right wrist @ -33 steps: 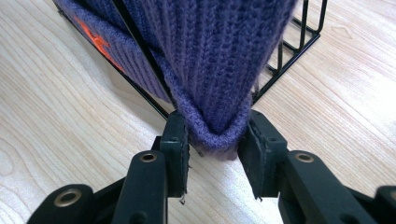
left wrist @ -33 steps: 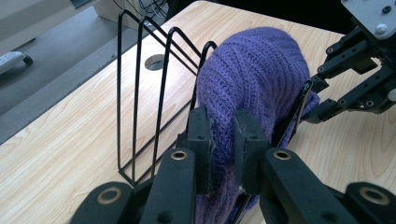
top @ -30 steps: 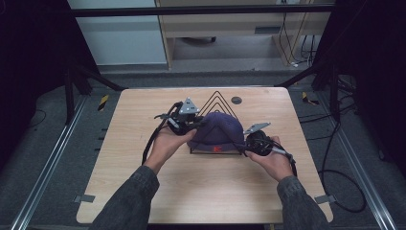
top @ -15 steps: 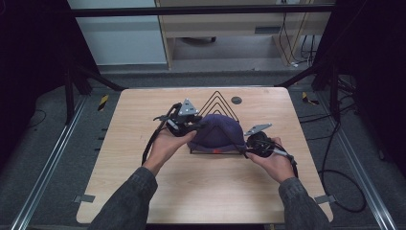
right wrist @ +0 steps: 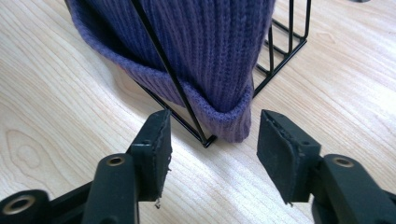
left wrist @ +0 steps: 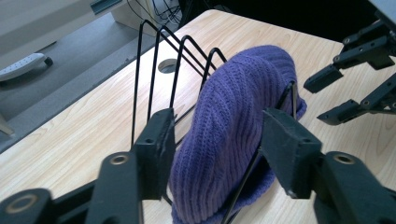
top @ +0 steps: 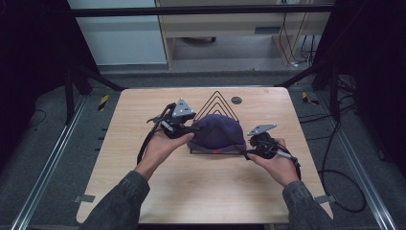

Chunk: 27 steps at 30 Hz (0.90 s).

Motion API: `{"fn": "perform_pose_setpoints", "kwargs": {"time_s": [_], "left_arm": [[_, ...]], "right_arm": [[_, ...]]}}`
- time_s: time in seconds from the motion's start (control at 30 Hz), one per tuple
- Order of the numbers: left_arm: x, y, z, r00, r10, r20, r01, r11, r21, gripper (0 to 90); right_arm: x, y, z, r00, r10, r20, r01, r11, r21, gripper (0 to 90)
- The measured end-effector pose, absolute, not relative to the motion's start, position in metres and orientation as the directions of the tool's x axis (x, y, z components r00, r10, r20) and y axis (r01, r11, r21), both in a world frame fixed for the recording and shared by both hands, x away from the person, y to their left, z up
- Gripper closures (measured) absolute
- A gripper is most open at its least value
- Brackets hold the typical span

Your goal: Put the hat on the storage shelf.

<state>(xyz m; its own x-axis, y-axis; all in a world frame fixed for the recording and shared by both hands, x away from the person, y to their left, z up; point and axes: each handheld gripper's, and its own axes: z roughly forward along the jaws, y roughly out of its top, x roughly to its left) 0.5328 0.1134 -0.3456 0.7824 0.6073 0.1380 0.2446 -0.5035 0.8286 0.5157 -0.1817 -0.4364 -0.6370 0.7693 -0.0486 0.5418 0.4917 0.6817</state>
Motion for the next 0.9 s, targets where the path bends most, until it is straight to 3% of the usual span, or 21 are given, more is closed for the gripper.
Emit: {"fn": "perform_pose_setpoints", "kwargs": {"time_s": [0.47,0.9], "left_arm": [[0.513,0.112,-0.341,0.783,0.606,0.138,0.251,-0.511,0.822,22.3],[0.5,0.11,-0.344,0.792,0.599,0.118,0.269,-0.516,0.813,14.9]], "right_arm": [[0.501,-0.181,-0.421,-0.629,0.775,-0.063,0.51,0.473,0.718,34.3],[0.491,-0.173,-0.41,-0.639,0.766,-0.075,0.482,0.474,0.736,27.7]]}}
